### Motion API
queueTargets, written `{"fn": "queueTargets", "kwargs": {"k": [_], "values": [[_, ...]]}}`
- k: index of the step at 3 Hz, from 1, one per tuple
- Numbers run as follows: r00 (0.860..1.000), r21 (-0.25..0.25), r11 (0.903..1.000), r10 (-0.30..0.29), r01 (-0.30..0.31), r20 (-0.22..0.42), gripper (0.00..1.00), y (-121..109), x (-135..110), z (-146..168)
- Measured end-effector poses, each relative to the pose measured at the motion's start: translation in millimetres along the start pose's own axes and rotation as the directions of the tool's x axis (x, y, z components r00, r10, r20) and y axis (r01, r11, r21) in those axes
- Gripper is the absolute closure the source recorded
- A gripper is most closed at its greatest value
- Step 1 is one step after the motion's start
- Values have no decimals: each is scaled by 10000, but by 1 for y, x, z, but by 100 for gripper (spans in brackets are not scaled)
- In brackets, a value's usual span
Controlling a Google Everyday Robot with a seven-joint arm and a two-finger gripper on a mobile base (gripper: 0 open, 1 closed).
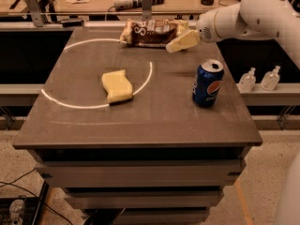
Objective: Move brown chip bag near pepsi can
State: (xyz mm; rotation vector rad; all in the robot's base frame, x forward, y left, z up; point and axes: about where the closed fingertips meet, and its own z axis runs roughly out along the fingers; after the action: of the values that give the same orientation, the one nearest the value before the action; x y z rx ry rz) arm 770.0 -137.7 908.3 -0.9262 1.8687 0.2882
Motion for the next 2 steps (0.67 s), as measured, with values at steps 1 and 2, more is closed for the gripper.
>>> {"fn": "queueTargets", "kwargs": {"k": [1,2], "values": [[9996,33,9998,-186,187,-189,0,12,-4,27],[9979,324,9983,-472,486,-433,0,6,-1,56]]}}
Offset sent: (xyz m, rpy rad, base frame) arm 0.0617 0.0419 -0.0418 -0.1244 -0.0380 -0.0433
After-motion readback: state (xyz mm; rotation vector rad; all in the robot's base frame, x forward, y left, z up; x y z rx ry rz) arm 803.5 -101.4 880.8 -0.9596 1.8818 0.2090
